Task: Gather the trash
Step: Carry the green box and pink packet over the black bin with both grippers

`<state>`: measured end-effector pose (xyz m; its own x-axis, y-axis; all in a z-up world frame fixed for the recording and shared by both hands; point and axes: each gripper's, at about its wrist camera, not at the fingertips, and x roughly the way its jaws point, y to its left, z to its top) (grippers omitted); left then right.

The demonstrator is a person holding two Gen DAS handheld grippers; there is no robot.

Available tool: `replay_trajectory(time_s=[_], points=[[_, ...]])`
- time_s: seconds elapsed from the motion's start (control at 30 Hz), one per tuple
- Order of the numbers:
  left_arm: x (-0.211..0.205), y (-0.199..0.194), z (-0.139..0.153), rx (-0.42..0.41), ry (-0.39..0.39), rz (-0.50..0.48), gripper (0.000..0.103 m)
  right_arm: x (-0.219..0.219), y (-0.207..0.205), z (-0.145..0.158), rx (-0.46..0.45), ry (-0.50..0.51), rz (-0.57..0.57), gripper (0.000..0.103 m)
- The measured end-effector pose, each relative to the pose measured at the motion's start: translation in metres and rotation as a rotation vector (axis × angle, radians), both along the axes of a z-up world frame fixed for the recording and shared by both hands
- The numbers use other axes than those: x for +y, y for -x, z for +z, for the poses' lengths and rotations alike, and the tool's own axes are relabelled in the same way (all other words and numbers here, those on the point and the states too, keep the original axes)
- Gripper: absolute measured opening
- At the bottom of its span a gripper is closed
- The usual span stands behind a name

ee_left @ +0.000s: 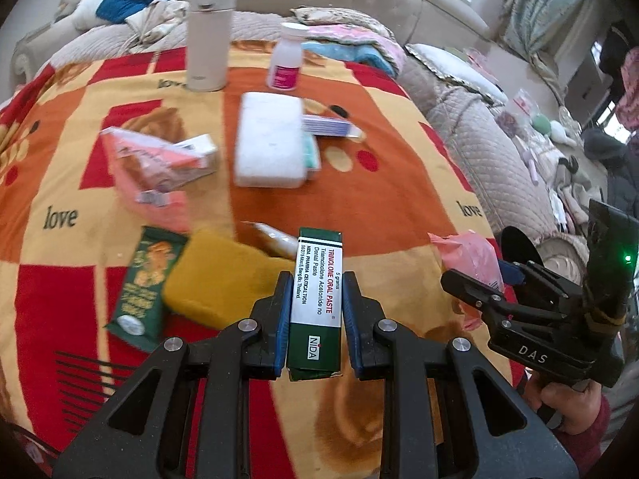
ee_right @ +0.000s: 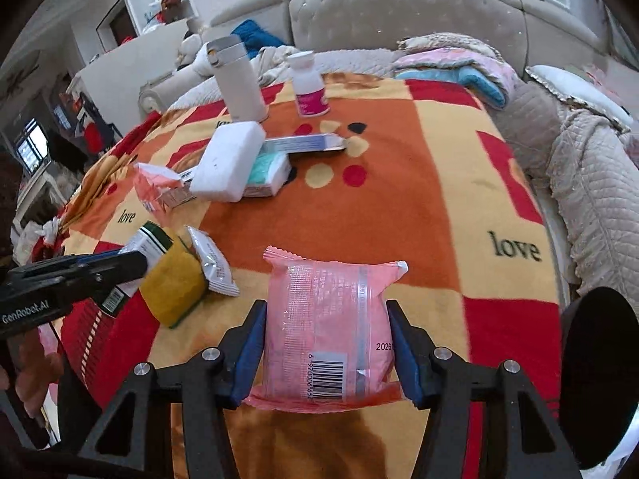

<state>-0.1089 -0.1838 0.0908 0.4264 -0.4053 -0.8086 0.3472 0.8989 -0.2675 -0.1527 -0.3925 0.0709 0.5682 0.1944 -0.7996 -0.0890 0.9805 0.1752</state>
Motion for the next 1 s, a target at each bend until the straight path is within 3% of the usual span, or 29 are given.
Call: replay_trajectory(time_s=[1.0], points=[[-0.183,0.029,-0.005,-0.009,-0.030,-0.279,0.022,-0.146,0.064,0.002,-0.003,0.019,-0.286,0.056]])
